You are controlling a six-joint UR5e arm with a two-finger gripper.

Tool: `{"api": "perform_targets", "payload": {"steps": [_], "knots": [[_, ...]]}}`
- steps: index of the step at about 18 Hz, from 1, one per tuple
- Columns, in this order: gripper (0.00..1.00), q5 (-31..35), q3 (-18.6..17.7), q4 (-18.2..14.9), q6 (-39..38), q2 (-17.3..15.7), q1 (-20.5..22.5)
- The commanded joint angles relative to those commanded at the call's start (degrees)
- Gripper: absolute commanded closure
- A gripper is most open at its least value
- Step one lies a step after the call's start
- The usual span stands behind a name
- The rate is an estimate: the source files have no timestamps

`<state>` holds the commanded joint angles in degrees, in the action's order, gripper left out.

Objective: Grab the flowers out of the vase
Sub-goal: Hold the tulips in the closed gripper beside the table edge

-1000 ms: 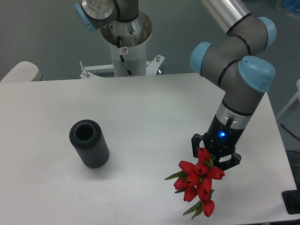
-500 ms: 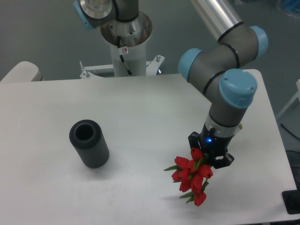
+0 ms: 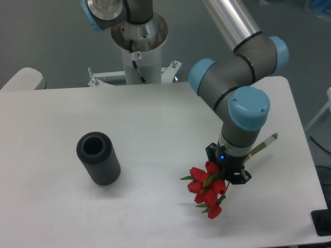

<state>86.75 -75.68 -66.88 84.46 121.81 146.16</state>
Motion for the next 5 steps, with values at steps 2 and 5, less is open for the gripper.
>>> {"api": "perform_targets", "payload": {"steps": [2,5], "knots": [[1.00,0.00,0.00,0.00,0.36,0.18,0.09],[1.00,0.00,0.61,-0.09,0.62,0.53,0.18]]}}
